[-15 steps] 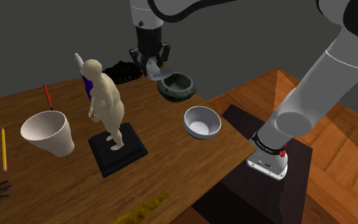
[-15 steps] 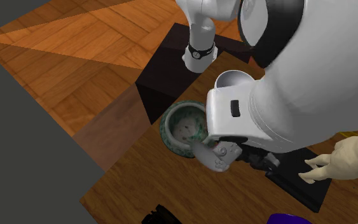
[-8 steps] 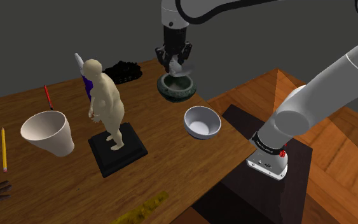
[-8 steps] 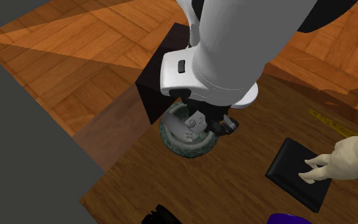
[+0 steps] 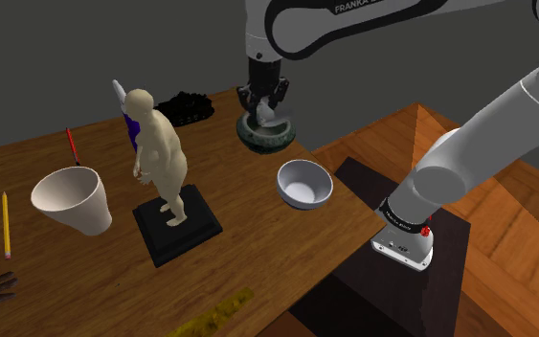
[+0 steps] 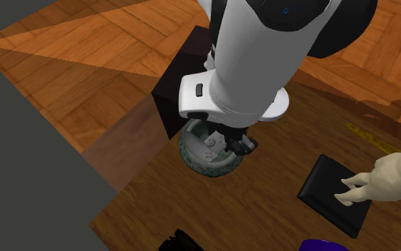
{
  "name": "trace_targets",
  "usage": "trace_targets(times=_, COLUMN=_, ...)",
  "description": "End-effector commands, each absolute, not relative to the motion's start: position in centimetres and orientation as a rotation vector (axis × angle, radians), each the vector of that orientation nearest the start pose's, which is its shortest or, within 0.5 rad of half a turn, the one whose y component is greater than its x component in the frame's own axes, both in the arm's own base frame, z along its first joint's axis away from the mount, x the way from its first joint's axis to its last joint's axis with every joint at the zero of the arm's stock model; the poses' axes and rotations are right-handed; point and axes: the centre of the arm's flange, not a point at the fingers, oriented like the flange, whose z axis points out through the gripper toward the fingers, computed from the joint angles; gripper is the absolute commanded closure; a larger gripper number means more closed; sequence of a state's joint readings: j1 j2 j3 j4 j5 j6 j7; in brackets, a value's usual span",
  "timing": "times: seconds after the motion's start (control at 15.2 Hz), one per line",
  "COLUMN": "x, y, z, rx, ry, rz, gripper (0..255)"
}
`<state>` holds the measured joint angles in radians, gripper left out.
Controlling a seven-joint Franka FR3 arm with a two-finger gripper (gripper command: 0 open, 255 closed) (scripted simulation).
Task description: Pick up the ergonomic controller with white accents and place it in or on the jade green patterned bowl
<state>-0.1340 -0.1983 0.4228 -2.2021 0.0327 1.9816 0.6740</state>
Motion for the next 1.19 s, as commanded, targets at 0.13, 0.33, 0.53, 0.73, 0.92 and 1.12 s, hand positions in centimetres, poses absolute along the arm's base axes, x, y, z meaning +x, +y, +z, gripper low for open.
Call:
trace_targets(times=0.13, x=46.7, y=14.8, z=43.4, rx=-3.138, ry=0.649, rz=0.016, gripper=255)
trace_targets(times=0.33, x=46.7, y=14.8, z=43.3, rx=-3.138, ry=0.649, rz=0.016, gripper=255)
trace_targets(times=0.53, x=46.7, y=14.8, z=43.3, rx=-3.138, ry=0.649, rz=0.016, gripper=255)
trace_targets(times=0.73, x=46.7, y=14.8, z=43.3, rx=-3.138, ry=0.649, rz=0.016, gripper=0)
trace_targets(times=0.92, x=46.7, y=14.7, z=43.3, rx=-3.138, ry=0.649, rz=0.016, gripper=0)
trace_targets(times=1.12, x=46.7, y=14.8, z=44.6, rx=-3.138, ry=0.649, rz=0.016, gripper=0)
